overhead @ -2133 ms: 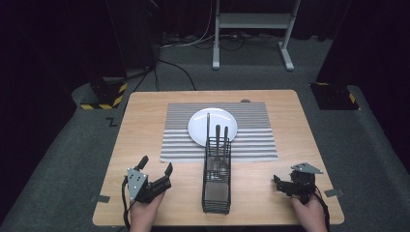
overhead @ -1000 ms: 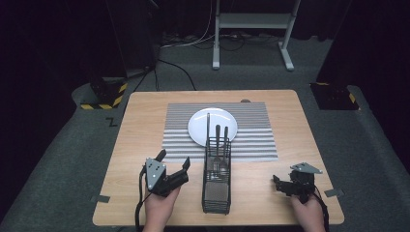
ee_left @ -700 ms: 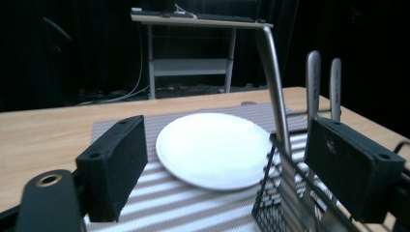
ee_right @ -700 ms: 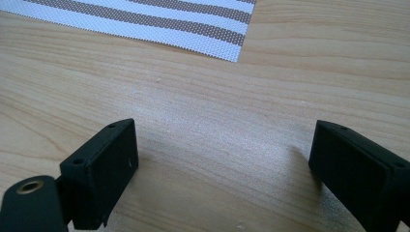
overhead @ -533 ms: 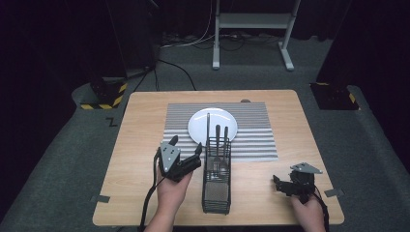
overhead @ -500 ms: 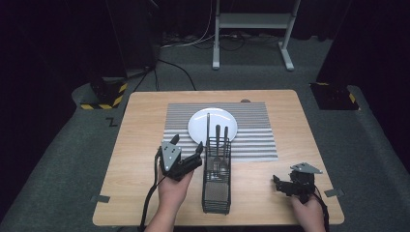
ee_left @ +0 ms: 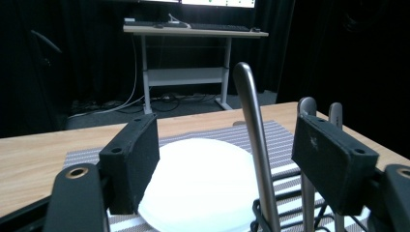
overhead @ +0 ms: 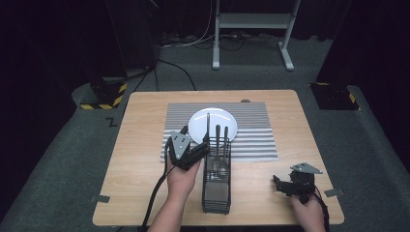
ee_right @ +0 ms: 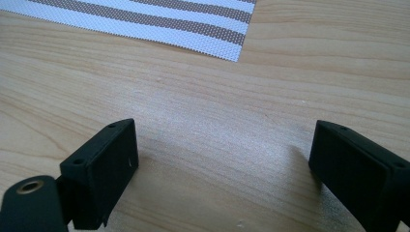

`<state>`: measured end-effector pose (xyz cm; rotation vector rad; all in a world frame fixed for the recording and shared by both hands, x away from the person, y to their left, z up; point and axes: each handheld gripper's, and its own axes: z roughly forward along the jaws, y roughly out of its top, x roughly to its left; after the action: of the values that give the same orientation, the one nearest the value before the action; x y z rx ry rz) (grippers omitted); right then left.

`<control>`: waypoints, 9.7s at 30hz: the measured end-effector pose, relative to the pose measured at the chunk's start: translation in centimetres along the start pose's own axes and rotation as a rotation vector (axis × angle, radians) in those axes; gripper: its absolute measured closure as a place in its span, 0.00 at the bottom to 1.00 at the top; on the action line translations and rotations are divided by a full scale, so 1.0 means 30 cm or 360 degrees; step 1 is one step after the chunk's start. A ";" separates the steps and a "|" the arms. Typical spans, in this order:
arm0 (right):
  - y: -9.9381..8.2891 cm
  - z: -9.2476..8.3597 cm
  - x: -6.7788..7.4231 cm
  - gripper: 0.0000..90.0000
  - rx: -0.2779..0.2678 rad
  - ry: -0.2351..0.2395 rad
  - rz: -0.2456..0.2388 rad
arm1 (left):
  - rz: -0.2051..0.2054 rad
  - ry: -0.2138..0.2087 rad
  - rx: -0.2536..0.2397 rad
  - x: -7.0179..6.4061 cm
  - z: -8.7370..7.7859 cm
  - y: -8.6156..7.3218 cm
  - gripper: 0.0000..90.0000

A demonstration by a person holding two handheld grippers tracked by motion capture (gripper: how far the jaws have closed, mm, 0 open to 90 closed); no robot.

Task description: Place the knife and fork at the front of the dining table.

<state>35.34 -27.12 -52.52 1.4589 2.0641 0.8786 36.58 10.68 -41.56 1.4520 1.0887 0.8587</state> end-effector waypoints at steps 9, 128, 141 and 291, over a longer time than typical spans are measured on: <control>0.000 0.000 0.000 0.11 -0.0001 0.0002 -0.0005 | -0.0028 -0.0029 0.0080 -0.002 0.060 -0.018 0.40; -0.005 -0.005 -0.001 0.11 0.0001 0.0010 -0.0011 | -0.0006 -0.0175 -0.0116 -0.125 -0.095 -0.019 0.92; -0.005 -0.005 -0.001 0.11 0.0001 0.0010 -0.0012 | -0.0018 -0.0198 -0.0284 -0.137 -0.126 0.043 0.92; -0.006 -0.007 0.003 0.11 0.0002 0.0049 -0.0055 | -0.0153 0.0244 0.0044 0.331 0.311 -0.123 0.92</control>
<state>35.05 -27.12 -52.51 1.4143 2.1061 0.8921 47.83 17.06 -47.23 1.3621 1.2793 0.9008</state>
